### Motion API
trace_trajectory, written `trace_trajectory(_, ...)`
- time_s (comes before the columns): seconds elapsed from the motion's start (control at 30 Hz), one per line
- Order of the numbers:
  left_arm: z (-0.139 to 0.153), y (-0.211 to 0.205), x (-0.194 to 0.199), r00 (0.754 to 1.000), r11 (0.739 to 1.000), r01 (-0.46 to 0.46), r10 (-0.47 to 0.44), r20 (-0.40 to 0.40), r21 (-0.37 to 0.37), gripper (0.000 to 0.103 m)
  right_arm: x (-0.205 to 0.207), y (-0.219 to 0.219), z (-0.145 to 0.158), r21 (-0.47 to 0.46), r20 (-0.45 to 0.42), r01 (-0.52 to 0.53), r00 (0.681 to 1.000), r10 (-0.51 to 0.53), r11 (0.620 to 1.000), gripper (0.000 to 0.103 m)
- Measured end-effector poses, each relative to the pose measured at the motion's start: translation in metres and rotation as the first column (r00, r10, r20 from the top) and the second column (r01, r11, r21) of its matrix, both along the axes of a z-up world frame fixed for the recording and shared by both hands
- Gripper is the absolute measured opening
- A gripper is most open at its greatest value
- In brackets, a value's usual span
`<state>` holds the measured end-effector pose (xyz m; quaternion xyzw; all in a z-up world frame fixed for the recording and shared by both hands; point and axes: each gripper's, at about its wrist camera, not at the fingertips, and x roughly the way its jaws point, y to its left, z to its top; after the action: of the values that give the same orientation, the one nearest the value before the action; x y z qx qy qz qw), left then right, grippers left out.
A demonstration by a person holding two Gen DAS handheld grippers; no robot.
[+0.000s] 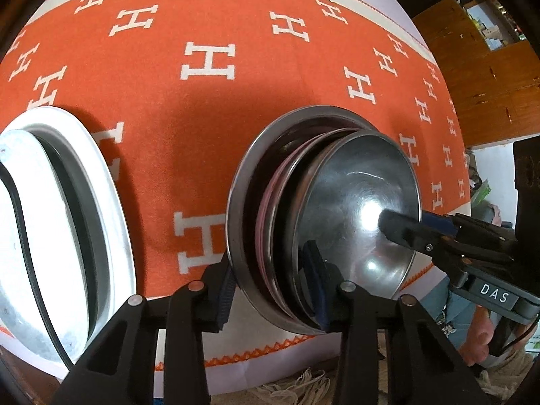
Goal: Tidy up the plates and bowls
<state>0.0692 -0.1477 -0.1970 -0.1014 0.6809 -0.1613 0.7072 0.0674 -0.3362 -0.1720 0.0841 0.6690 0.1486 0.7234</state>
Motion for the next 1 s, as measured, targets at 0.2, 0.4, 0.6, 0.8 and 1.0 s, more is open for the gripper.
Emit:
trace_trajectory(0.2, 0.005, -0.005, 0.000, 1.000, 1.000, 0.015, -0.015, -0.001, 0.027, 0.037, 0.001, -0.001, -0.001, -0.007, -0.023, 0.010, 1.000, -0.010, 1.000, 0.032)
trace_trajectory(0.4, 0.008, -0.003, 0.001, 1.000, 1.000, 0.010, -0.009, -0.007, 0.027, 0.037, 0.002, -0.002, 0.001, -0.001, -0.036, 0.022, 0.999, -0.022, 1.000, 0.030)
trace_trajectory(0.6, 0.012, 0.002, -0.001, 1.000, 1.000, -0.004, 0.004, -0.002, 0.029, 0.037, 0.002, 0.001, 0.003, 0.003, -0.051, 0.024, 0.998, -0.024, 1.000, 0.030)
trace_trajectory(0.8, 0.026, 0.024, -0.005, 0.999, 0.998, -0.054, 0.054, 0.003, 0.019, 0.037, 0.005, 0.018, 0.017, 0.013, -0.052, 0.003, 0.999, -0.002, 1.000, 0.030)
trace_trajectory(1.0, 0.052, 0.068, -0.015, 0.990, 0.990, -0.136, 0.135, 0.038, 0.022, 0.037, 0.009, 0.059, 0.041, 0.032, -0.016, -0.076, 0.997, 0.076, 0.997, 0.030)
